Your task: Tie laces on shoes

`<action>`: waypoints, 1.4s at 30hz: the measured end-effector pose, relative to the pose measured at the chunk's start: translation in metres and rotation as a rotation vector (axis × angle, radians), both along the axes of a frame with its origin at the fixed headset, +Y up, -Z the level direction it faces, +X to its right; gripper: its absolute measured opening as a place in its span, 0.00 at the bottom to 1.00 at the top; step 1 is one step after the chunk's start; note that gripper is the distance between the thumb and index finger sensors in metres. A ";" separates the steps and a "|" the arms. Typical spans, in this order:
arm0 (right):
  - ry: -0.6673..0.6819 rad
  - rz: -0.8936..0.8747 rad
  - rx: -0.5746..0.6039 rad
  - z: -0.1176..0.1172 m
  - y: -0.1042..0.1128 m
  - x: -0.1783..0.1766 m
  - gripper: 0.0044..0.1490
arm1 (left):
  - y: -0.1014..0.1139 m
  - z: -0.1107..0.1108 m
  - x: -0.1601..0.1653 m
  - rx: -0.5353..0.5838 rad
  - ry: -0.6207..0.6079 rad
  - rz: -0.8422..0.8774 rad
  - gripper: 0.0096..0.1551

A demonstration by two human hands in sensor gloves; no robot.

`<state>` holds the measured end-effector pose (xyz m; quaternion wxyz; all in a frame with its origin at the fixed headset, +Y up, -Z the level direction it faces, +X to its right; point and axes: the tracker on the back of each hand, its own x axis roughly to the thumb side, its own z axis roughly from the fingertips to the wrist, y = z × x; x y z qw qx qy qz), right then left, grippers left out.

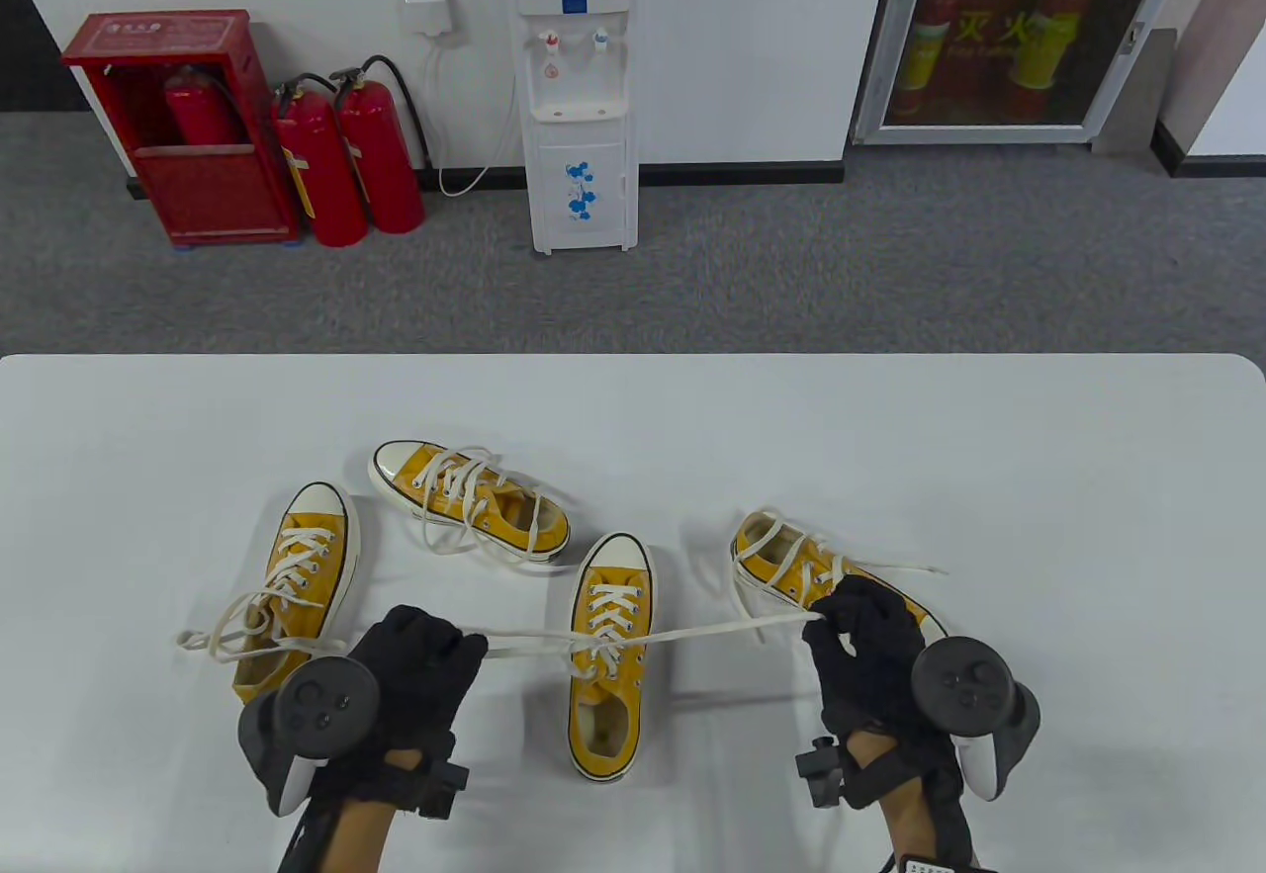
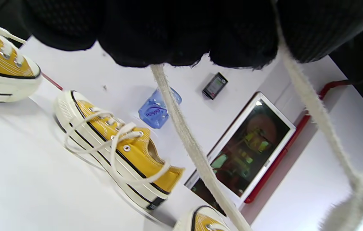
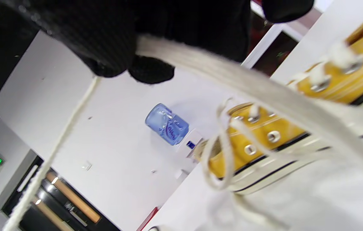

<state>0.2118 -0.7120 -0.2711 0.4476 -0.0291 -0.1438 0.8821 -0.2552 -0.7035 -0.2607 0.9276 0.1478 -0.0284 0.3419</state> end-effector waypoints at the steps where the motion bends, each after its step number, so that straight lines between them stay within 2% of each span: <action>1: -0.031 0.008 -0.014 0.001 -0.001 0.004 0.27 | -0.001 0.000 -0.003 0.001 0.020 -0.004 0.21; 6: -0.138 0.046 -0.057 0.000 -0.007 0.019 0.27 | -0.002 0.000 -0.012 -0.005 0.098 -0.034 0.21; 12: -0.230 0.121 -0.139 -0.002 -0.015 0.028 0.27 | -0.006 -0.001 -0.015 -0.052 0.132 -0.077 0.21; 23: -0.385 0.262 -0.242 -0.001 -0.017 0.043 0.26 | -0.027 -0.011 -0.021 -0.270 0.192 -0.150 0.21; 27: -0.417 0.308 -0.273 -0.001 -0.019 0.046 0.25 | -0.033 -0.013 -0.023 -0.370 0.211 -0.140 0.21; 31: -0.447 0.339 -0.304 -0.002 -0.022 0.051 0.25 | -0.036 -0.014 -0.027 -0.414 0.239 -0.169 0.20; 34: -0.450 0.345 -0.334 -0.003 -0.026 0.054 0.25 | -0.039 -0.015 -0.030 -0.442 0.255 -0.162 0.20; 42: -0.440 0.379 -0.317 -0.004 -0.025 0.051 0.26 | -0.047 -0.017 -0.033 -0.472 0.250 -0.146 0.21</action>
